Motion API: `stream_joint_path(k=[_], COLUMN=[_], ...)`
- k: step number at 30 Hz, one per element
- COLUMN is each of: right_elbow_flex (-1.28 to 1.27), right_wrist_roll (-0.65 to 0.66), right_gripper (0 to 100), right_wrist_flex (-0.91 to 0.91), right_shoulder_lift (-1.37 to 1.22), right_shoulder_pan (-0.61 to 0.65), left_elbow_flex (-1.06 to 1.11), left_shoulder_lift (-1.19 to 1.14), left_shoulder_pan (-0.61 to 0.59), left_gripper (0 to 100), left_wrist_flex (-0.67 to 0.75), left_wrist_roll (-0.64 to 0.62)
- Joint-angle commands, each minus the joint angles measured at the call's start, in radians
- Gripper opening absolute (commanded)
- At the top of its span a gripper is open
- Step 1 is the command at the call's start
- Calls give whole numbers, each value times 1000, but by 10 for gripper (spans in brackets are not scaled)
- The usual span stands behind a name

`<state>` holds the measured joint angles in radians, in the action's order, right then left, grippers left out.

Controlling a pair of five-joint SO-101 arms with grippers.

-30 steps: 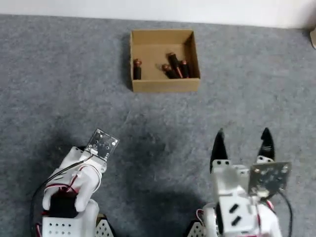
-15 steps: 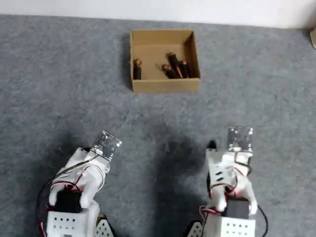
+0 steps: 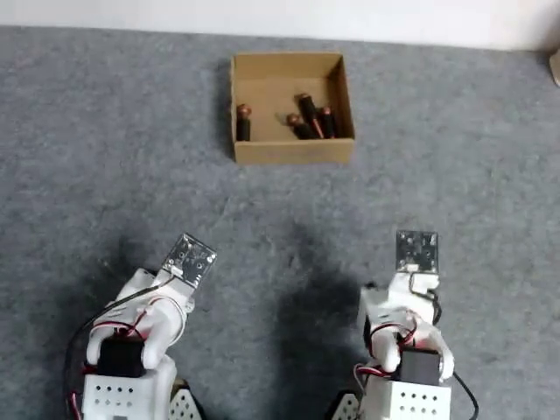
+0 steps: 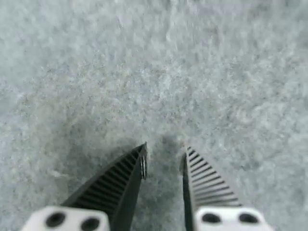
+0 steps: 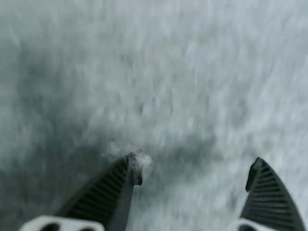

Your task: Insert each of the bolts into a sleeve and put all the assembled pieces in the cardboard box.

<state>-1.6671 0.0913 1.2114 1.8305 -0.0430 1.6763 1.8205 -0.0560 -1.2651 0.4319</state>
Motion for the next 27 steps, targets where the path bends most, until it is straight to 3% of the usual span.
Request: stream_joint_path(k=[1,27], right_elbow_flex=[-153,-153], right_wrist_roll=[0,0], right_gripper=[317,317], right_wrist_flex=[35,35], right_shoulder_lift=[2,2], right_shoulder_pan=[-22,-22], left_elbow_flex=[19,19], left_shoulder_lift=[4,4], left_shoulder_pan=[-54,-76], left_gripper=[119,119], left_wrist_flex=[-11,-12], left_wrist_roll=[-5,-3])
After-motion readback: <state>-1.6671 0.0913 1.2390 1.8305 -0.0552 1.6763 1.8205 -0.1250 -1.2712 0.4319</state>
